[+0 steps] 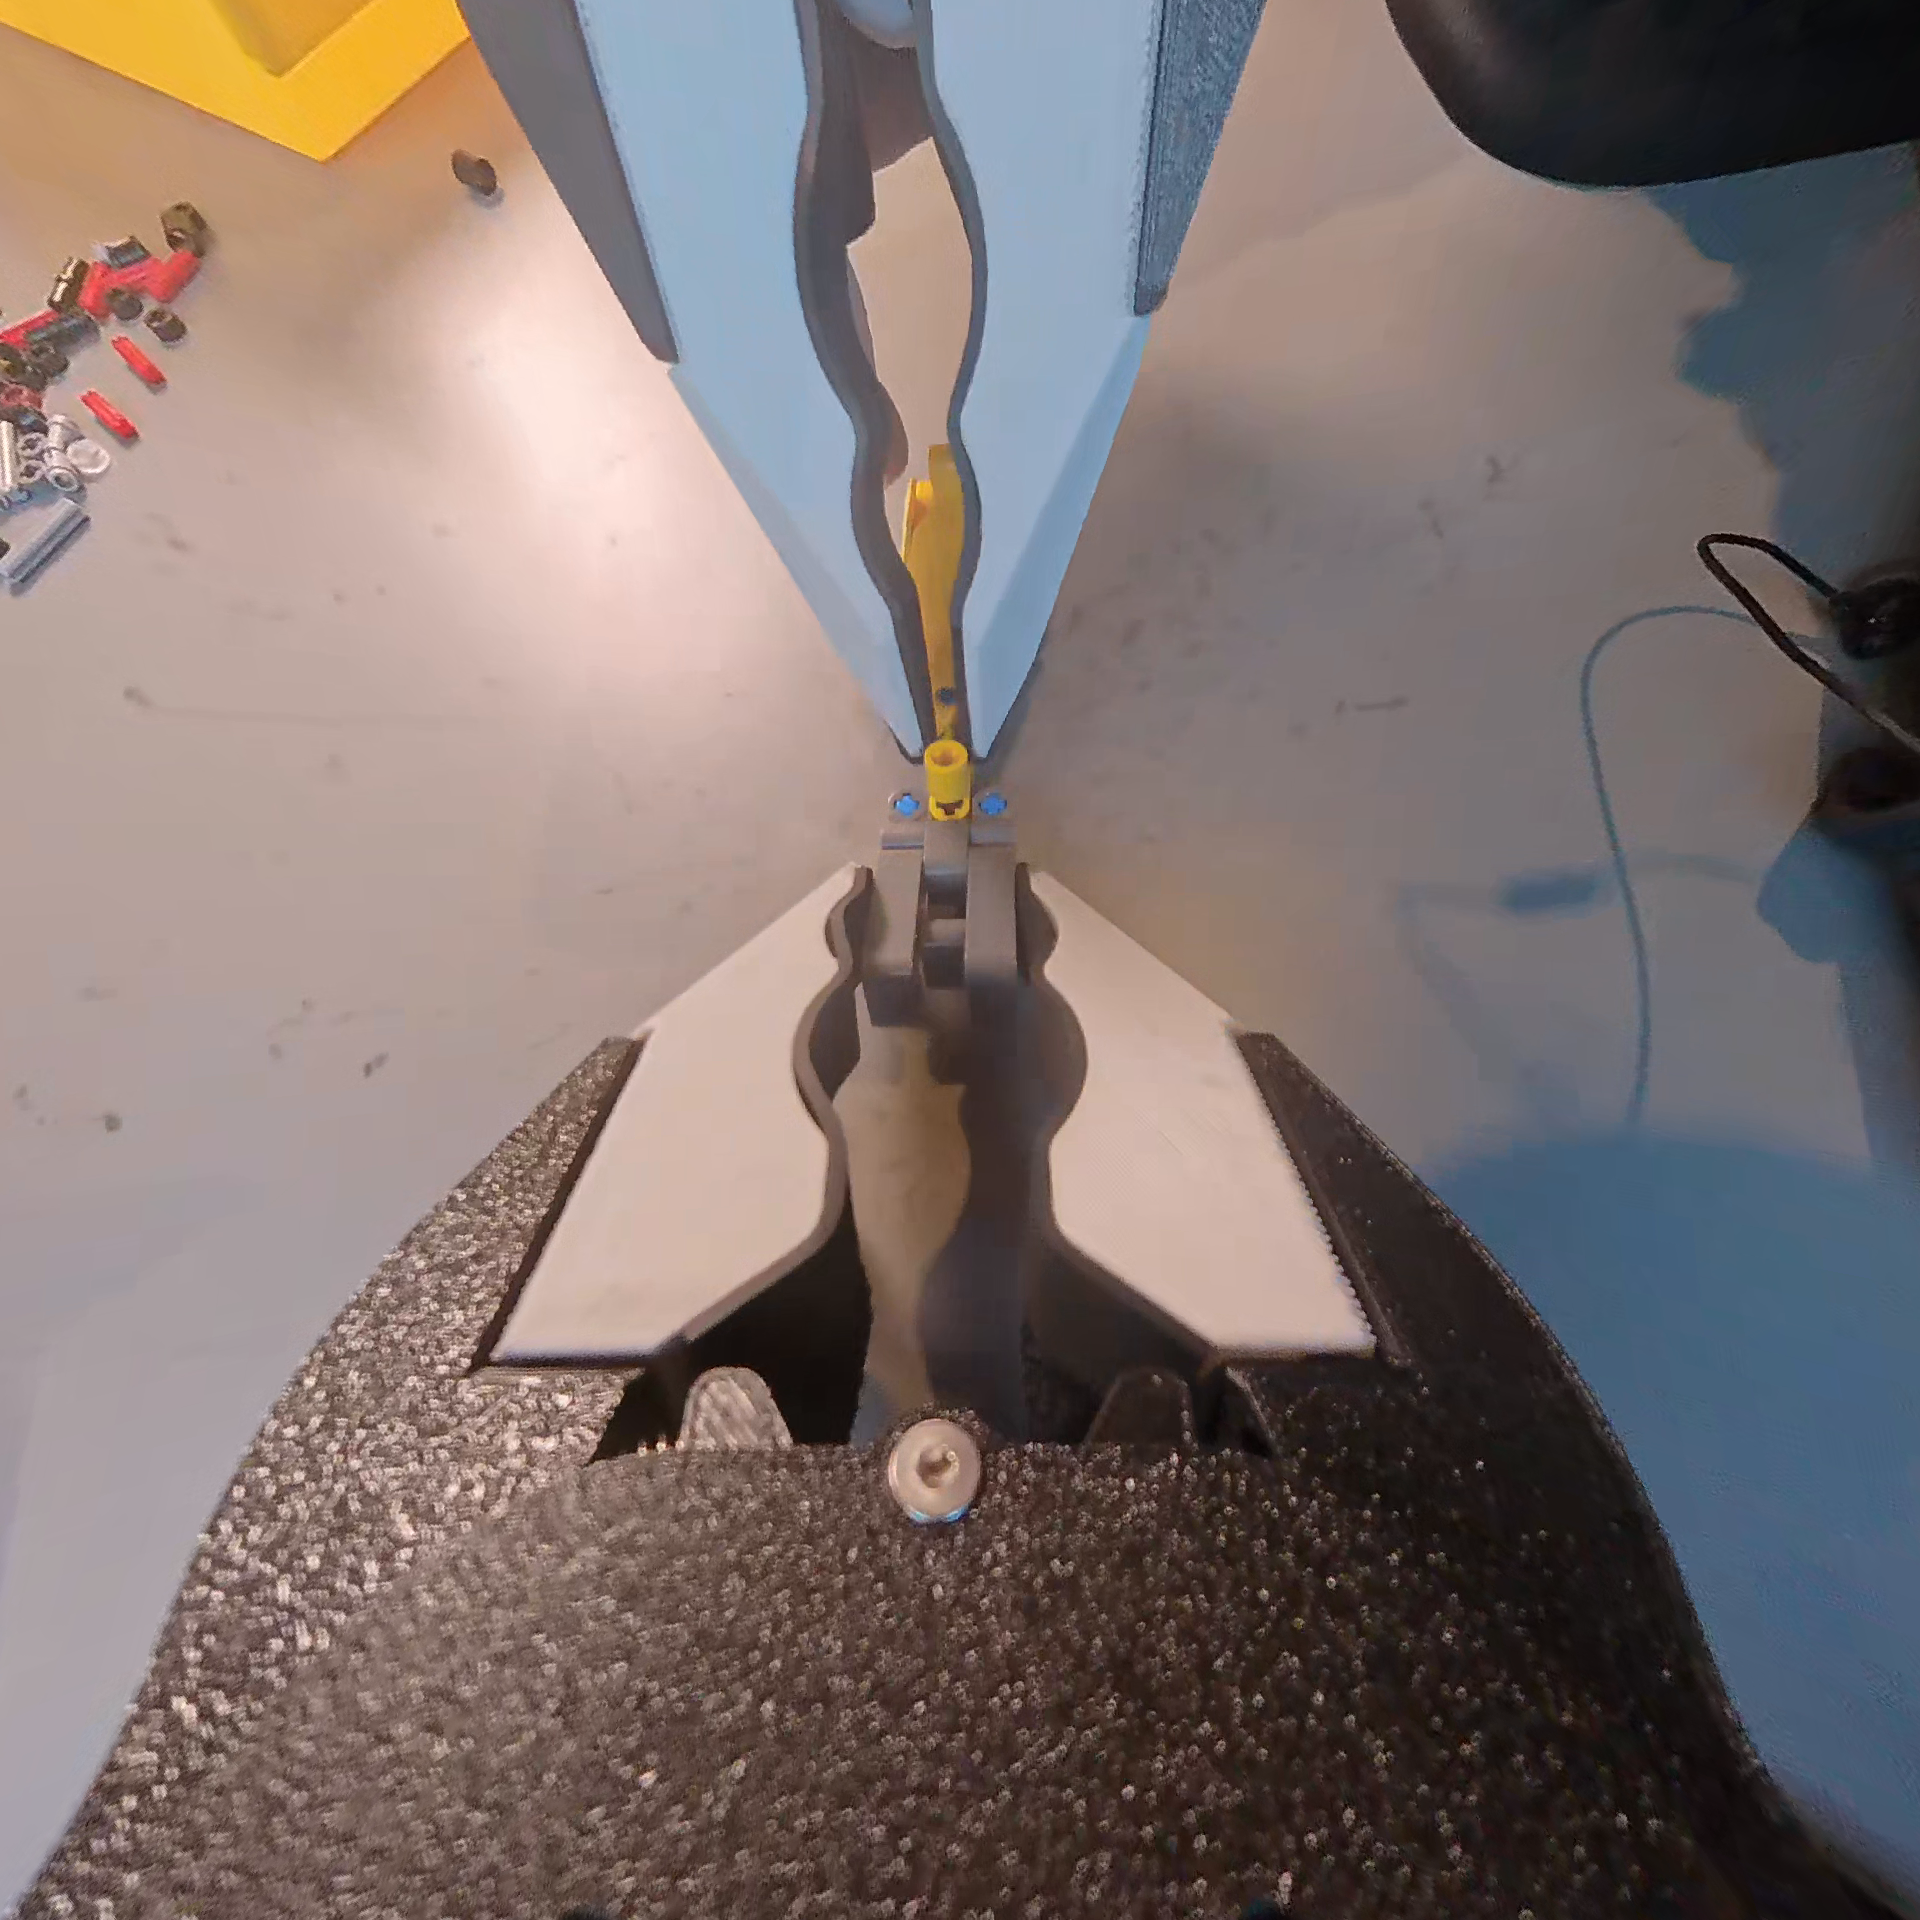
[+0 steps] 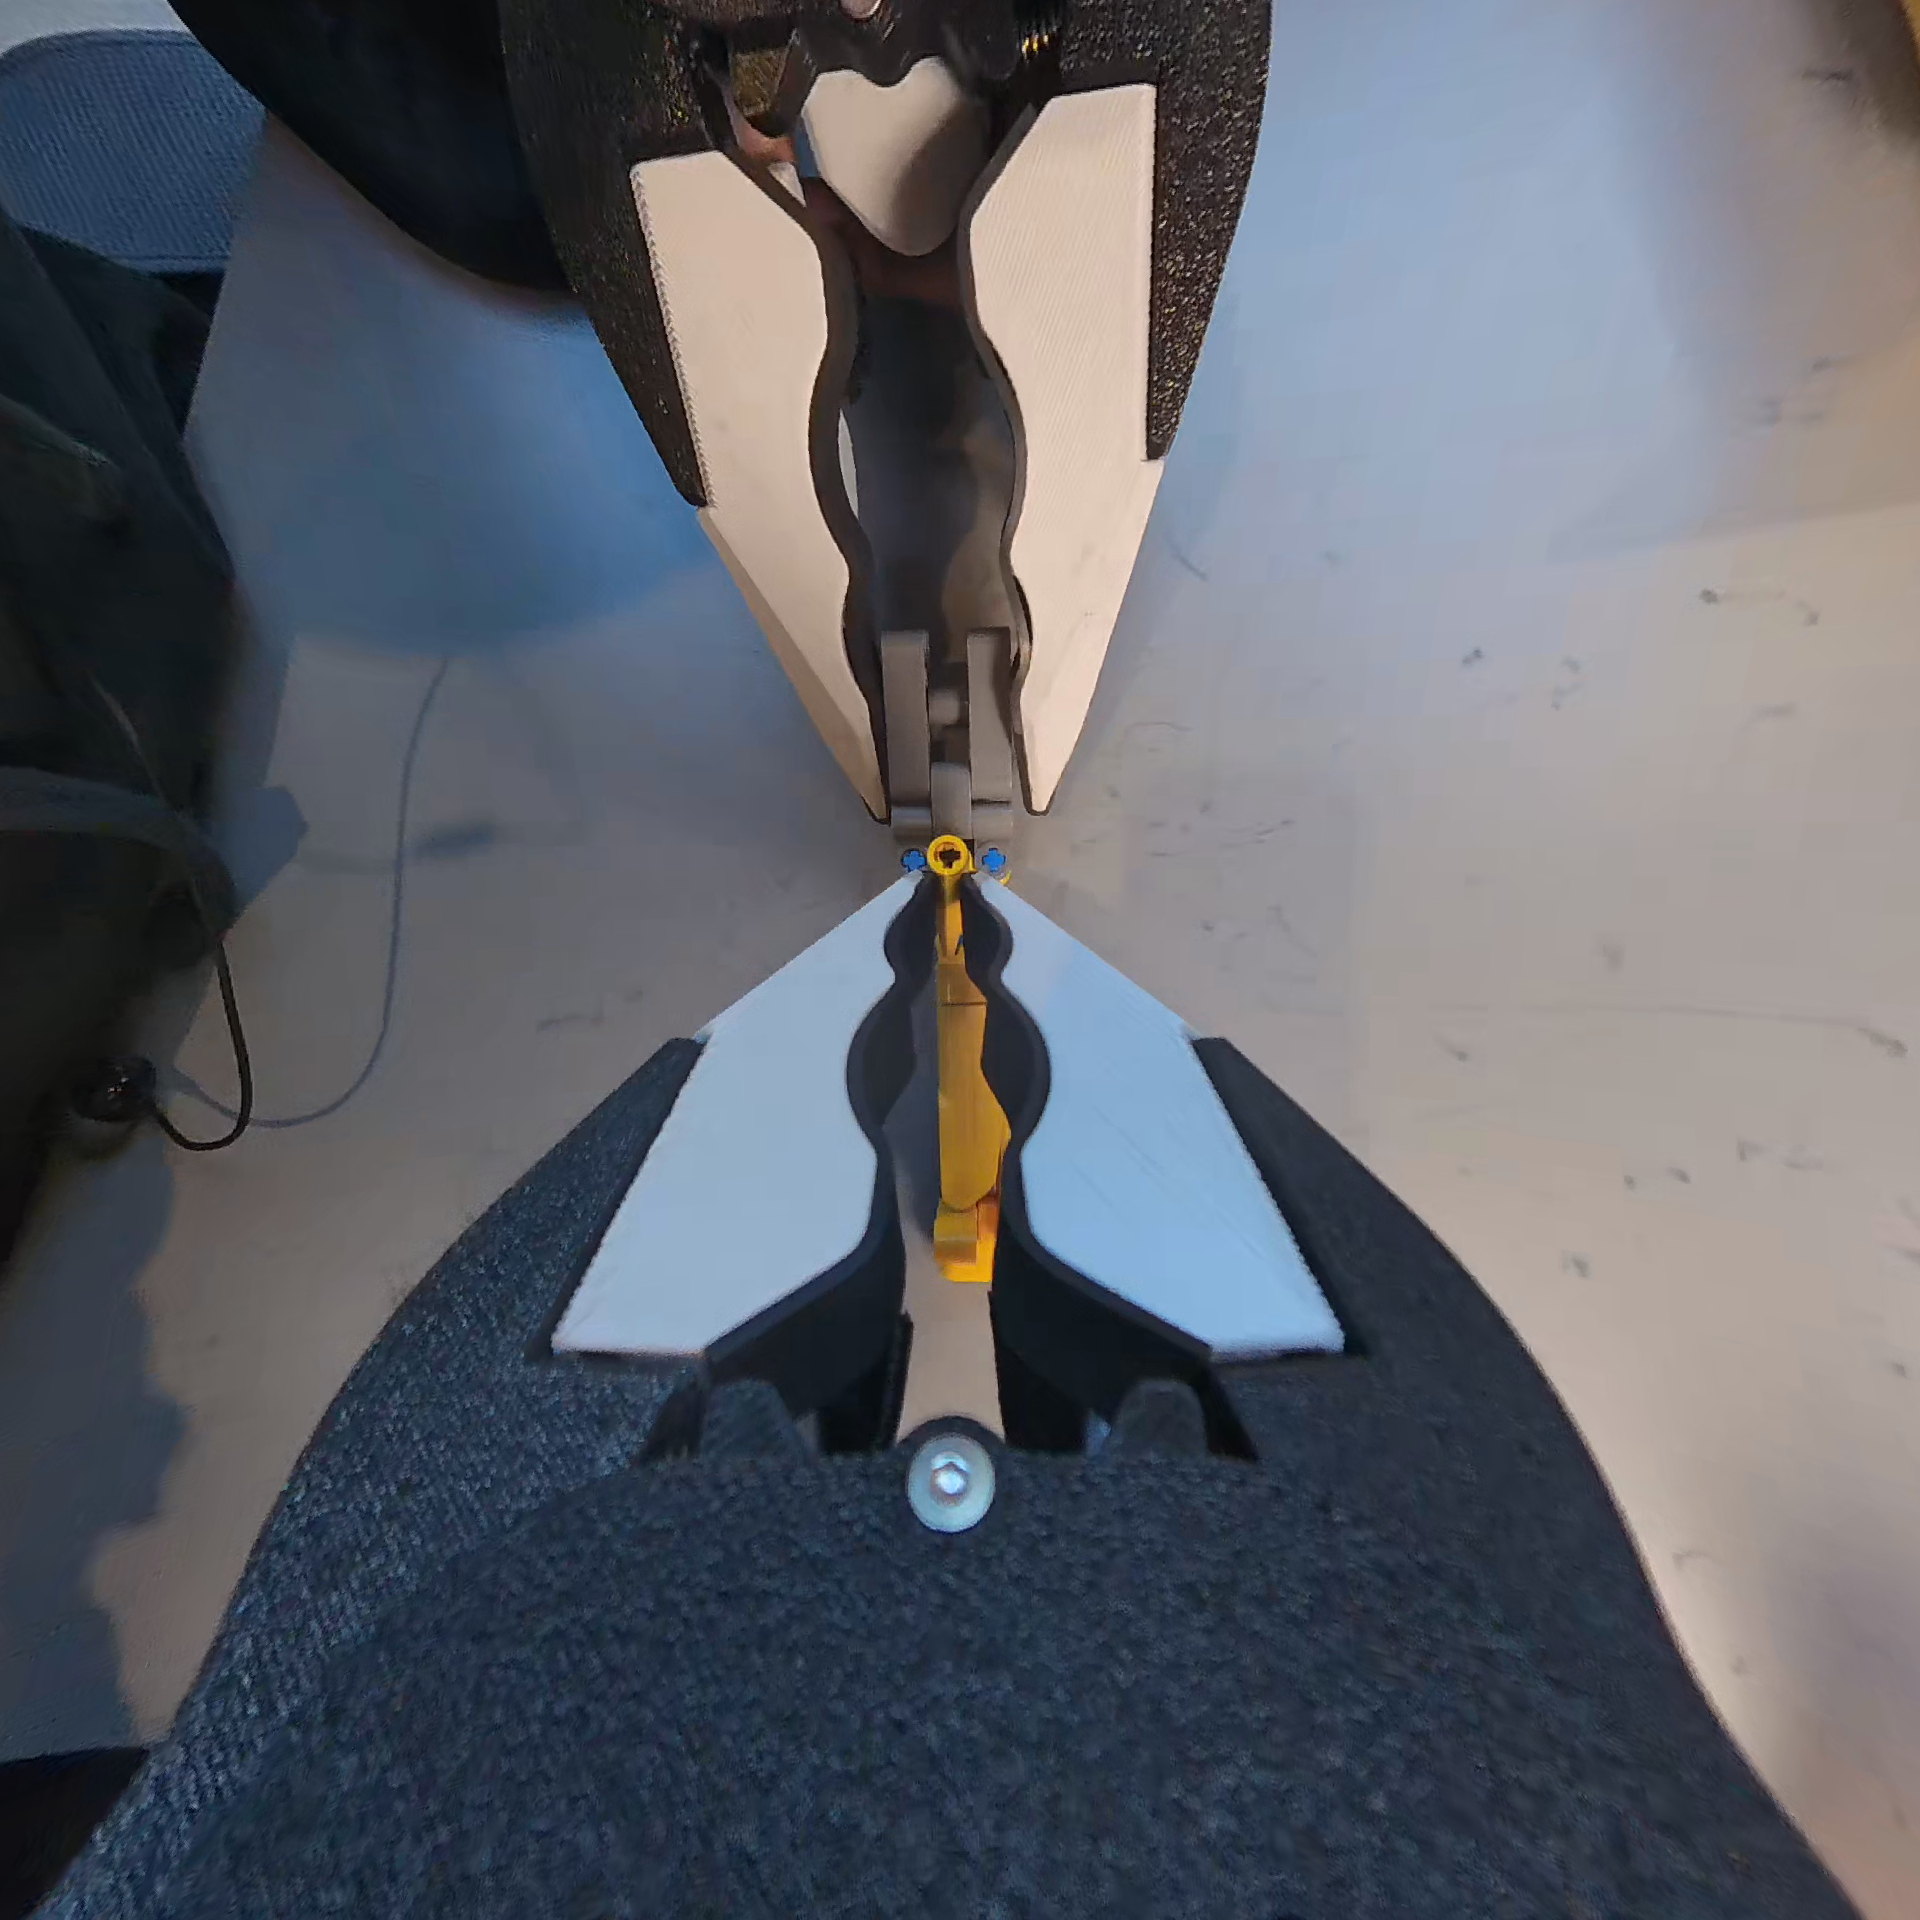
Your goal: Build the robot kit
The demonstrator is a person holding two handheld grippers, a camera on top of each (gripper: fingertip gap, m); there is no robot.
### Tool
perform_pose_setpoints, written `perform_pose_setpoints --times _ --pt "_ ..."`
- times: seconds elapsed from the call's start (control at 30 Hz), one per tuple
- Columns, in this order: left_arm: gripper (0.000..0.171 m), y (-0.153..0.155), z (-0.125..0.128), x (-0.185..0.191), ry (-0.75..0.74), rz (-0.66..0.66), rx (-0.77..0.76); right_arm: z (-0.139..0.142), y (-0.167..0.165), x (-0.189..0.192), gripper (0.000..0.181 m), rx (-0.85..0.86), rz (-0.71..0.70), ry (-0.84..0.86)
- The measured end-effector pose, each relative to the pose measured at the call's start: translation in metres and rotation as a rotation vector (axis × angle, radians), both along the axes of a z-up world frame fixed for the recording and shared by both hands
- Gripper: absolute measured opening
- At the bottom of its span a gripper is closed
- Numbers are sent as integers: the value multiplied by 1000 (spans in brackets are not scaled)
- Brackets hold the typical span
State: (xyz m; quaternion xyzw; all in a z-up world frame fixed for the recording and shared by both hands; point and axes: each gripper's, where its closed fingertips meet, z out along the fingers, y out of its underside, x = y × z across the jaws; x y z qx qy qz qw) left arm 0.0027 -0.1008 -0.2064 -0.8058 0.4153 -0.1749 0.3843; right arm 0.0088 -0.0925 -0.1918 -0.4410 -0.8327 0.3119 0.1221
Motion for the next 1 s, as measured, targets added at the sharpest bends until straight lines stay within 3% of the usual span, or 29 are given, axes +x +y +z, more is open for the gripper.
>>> perform_pose_setpoints --times 0.4,0.77,1.0 --pt "25 1 -2 2 12 1 5 -3 -1 0 4 134 30 -91" --pt "25 0 -2 4 -7 5 -17 -5 -1 0 4 281 141 -175" --pt "25 -1 -4 1 3 7 -29 3 -2 0 16 168 64 -95"
